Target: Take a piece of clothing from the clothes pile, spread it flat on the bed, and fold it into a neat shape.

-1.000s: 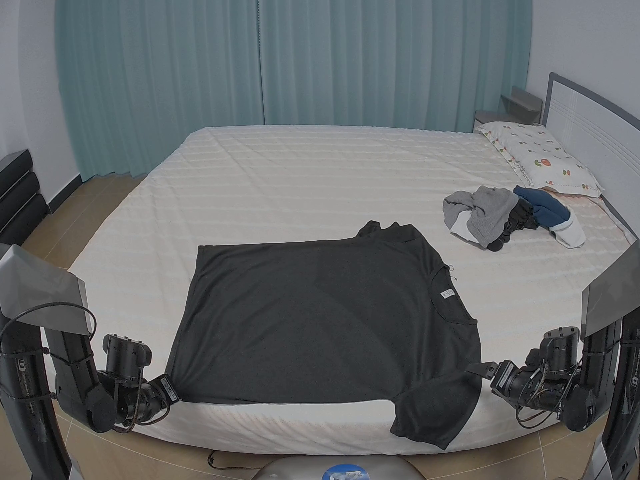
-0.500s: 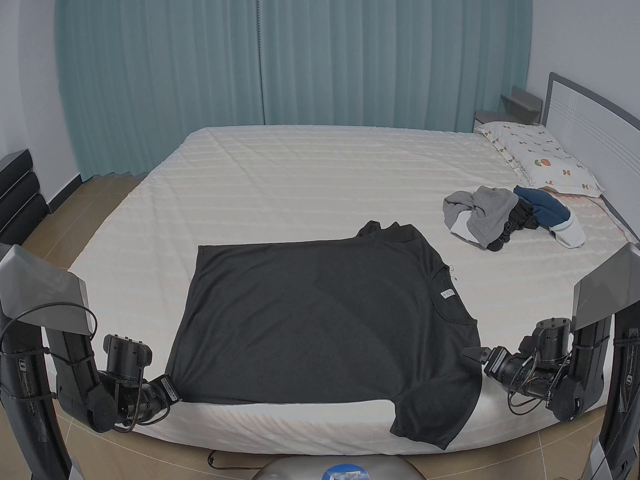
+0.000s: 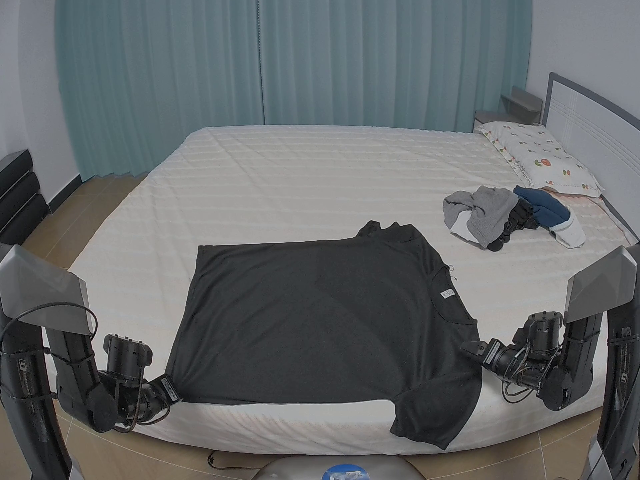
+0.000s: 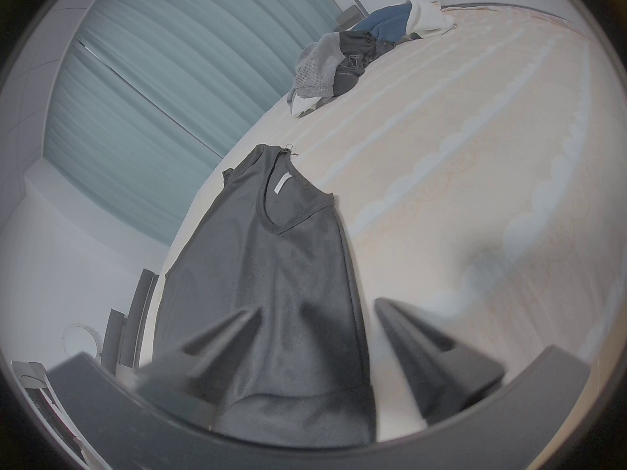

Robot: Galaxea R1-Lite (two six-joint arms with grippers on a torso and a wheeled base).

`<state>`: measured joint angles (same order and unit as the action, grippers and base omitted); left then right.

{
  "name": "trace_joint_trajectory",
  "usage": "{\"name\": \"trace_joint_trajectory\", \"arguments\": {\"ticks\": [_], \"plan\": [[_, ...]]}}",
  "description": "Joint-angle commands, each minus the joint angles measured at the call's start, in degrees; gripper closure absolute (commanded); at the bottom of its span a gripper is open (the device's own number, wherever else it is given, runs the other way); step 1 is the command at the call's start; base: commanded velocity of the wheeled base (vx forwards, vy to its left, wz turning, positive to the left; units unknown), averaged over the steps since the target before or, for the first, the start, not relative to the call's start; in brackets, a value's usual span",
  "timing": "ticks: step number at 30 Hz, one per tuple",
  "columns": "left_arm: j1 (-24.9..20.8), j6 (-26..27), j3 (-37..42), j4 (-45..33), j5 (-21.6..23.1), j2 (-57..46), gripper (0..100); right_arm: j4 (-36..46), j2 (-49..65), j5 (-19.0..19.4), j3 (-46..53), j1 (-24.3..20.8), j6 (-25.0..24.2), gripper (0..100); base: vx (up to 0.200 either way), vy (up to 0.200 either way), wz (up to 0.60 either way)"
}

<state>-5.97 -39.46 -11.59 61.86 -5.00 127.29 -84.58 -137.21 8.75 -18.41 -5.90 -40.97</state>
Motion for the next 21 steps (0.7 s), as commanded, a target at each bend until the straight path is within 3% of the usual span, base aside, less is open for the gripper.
{"name": "trace_joint_trajectory", "arguments": {"ticks": [1,6,21], "plan": [[0.0,0.0,0.0,0.0,0.0,0.1,100,0.8,-1.8,0.0,-2.8,1.0,0.5,100,0.0,0.0,0.0],[0.1,0.0,-0.1,0.0,0.0,0.1,100,1.0,-3.8,0.0,-4.4,2.4,4.2,100,0.0,0.0,0.0],[-0.1,-0.2,0.0,0.0,0.0,0.2,100,2.7,-3.7,0.7,-11.6,3.6,4.8,100,0.0,0.0,0.0]]}}
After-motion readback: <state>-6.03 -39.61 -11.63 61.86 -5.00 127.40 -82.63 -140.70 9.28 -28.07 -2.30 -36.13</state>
